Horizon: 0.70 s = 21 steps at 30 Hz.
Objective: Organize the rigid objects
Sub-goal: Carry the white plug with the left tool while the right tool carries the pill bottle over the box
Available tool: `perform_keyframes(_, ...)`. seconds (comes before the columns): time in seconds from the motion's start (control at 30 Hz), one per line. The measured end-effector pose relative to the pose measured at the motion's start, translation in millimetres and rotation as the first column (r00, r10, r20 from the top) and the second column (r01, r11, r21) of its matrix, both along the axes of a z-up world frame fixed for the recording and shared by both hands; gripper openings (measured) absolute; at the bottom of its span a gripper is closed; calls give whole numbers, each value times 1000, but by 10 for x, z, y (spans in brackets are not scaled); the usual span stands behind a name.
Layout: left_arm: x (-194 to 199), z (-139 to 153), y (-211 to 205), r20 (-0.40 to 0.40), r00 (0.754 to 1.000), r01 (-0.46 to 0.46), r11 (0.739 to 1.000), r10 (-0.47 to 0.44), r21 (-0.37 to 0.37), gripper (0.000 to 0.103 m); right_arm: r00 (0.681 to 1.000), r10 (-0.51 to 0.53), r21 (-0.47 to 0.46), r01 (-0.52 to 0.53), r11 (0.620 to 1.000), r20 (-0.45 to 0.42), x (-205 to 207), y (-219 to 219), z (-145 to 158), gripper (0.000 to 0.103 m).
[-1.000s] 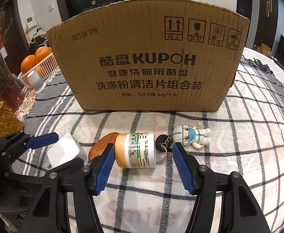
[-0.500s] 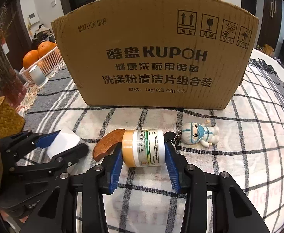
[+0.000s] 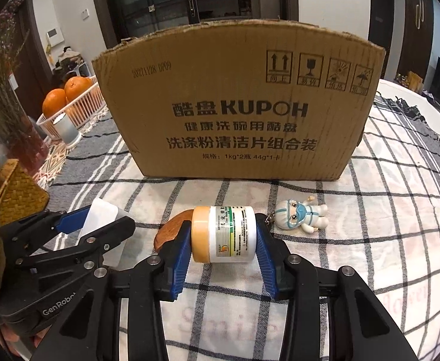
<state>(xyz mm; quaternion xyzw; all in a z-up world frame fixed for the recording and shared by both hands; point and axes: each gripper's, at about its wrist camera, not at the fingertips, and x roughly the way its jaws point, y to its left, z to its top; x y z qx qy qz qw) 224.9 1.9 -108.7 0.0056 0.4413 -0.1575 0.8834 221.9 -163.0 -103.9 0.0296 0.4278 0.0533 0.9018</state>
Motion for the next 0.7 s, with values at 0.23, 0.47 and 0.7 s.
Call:
perform_keyframes(0.23, -61, 128, -15, 29, 999, -21, 1000, 21, 2, 44, 999, 0, -7, 1, 1000, 40, -99, -53, 166, 42)
perform_keyframes(0.47, -140, 365, -27, 73, 996, -43, 999, 43, 2, 44, 996, -8, 2, 8, 1000, 91, -170, -117, 375, 42)
perform_keyframes(0.7, -186, 639, -83, 125, 991, -39, 999, 41, -22, 44, 989, -22, 21, 20, 1000, 145, -232, -202, 597, 42)
